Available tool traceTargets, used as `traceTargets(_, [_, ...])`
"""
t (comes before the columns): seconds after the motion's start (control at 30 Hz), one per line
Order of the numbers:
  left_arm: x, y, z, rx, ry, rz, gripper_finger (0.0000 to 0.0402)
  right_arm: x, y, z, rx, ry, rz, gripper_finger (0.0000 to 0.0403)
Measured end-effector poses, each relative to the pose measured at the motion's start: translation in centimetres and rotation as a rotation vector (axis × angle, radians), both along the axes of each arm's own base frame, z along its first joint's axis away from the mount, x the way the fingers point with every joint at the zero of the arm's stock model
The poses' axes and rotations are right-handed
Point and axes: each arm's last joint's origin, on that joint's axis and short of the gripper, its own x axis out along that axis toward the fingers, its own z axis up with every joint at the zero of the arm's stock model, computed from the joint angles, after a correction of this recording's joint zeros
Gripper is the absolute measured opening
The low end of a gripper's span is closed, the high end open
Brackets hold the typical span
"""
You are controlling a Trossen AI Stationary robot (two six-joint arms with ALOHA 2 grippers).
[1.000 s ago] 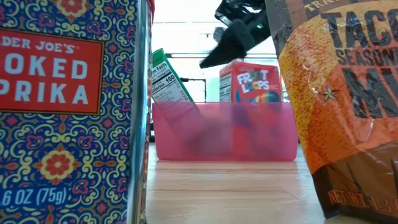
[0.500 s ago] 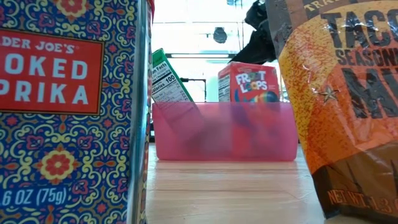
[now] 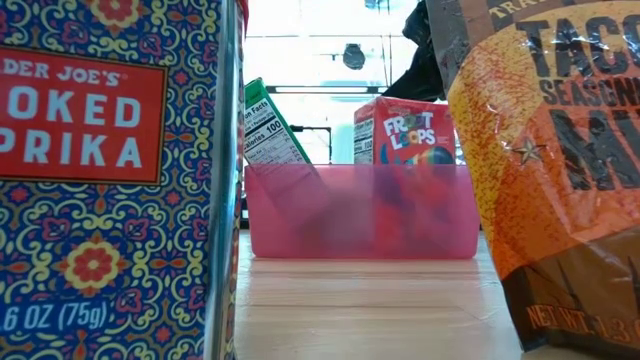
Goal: Pick & Place Kitchen Items
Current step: Put the small black food coloring bottle into the orange basket
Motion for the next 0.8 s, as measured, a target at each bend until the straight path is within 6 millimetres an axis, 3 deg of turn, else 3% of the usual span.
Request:
traceTargets(0.1, [-0.2, 0.1, -0.4, -0.006, -0.013, -0.012, 0.0177, 0.0, -0.1, 0.0, -0.011, 0.001, -0.022, 0.0263])
traceTargets(0.33, [0.1, 0.3, -0.2, 0.011, -0.014, -0.093, 0.0044, 0.0, -0.1, 0.0, -0.018, 0.005, -0.047, 0.0263])
traceTargets(0.57, [1.1, 0.6, 0.8, 0.071, -0.025, -0.200, 0.0041, -0.1, -0.2, -0.1, 0.000, 0.006, -0.060, 0.0263])
traceTargets(0.8, [4.1, 1.5, 4.5, 0.199, -0.125, -0.350, 0.0043, -0.1, -0.5, -0.1, -0.033, 0.016, -0.135, 0.0263])
